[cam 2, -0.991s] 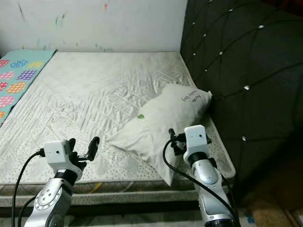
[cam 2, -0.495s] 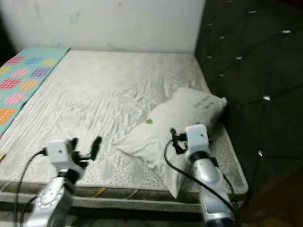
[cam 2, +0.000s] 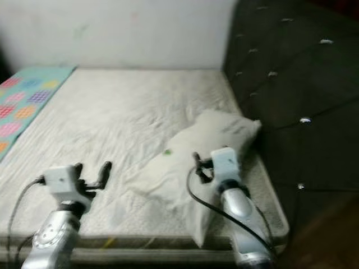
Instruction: Clean up the room
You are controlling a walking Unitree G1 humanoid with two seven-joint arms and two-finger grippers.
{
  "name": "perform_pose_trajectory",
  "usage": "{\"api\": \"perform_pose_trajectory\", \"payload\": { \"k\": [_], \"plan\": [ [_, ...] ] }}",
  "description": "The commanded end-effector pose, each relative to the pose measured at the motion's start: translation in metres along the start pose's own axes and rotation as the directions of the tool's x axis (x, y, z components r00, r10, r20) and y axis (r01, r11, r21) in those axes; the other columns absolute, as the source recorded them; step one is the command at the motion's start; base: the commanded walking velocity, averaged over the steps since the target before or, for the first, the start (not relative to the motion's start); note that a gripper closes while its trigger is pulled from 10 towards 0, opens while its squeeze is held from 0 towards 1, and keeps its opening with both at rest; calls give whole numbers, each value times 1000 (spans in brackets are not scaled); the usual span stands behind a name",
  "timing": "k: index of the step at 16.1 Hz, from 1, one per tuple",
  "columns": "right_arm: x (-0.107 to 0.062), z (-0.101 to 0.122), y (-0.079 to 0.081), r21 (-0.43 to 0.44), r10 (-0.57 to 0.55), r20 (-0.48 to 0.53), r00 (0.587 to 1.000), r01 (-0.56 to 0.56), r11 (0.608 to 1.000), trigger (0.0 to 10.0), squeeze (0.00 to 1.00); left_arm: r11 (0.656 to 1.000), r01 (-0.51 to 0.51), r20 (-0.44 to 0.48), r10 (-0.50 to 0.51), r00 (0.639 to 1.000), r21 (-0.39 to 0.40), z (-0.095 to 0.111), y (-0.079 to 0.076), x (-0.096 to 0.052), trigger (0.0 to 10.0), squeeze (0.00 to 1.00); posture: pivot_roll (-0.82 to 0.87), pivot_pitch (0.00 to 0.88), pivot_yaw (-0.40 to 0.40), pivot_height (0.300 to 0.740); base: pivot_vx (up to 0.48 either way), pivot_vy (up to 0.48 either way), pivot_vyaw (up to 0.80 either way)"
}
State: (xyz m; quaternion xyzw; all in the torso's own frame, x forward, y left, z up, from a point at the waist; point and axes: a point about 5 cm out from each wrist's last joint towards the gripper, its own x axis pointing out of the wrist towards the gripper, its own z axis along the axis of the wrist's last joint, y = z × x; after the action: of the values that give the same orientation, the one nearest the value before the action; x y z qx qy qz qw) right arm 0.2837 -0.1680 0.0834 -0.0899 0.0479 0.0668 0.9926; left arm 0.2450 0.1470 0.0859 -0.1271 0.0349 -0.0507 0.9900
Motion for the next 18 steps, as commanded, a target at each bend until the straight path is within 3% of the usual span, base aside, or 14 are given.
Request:
{"api": "perform_pose_trajectory", "payload": {
  "k": [1, 4, 6, 13, 18],
  "plan": [
    [6, 12, 5, 8, 14, 43, 999, -15, 1000, 10000, 0, 1000, -14, 9, 14, 1000, 21, 4, 6, -1, 10000, 0, -104, 0, 2, 740, 401, 0, 0],
    [7, 12, 5, 6, 15, 44, 999, -15, 1000, 10000, 0, 1000, -17, 10, 16, 1000, 20, 4, 6, -1, 10000, 0, -105, 0, 1, 740, 389, 0, 0],
    [7, 12, 5, 5, 15, 44, 999, -15, 1000, 10000, 0, 999, -54, 0, 54, 999, -1, 2, 9, 0, 10000, 0, -106, 0, 1, 740, 0, 0, 0],
    [7, 11, 4, 5, 16, 42, 999, -16, 1000, 10000, 0, 999, -47, -6, 47, 999, 27, 2, 8, 1, 10000, 0, -104, 0, 2, 740, 0, 0, 0],
    [7, 11, 5, 6, 20, 40, 999, -20, 1000, 10000, 0, 999, -47, -6, 47, 999, 25, 2, 8, 0, 10000, 0, -103, 0, 0, 740, 0, -262, 0]
  ]
}}
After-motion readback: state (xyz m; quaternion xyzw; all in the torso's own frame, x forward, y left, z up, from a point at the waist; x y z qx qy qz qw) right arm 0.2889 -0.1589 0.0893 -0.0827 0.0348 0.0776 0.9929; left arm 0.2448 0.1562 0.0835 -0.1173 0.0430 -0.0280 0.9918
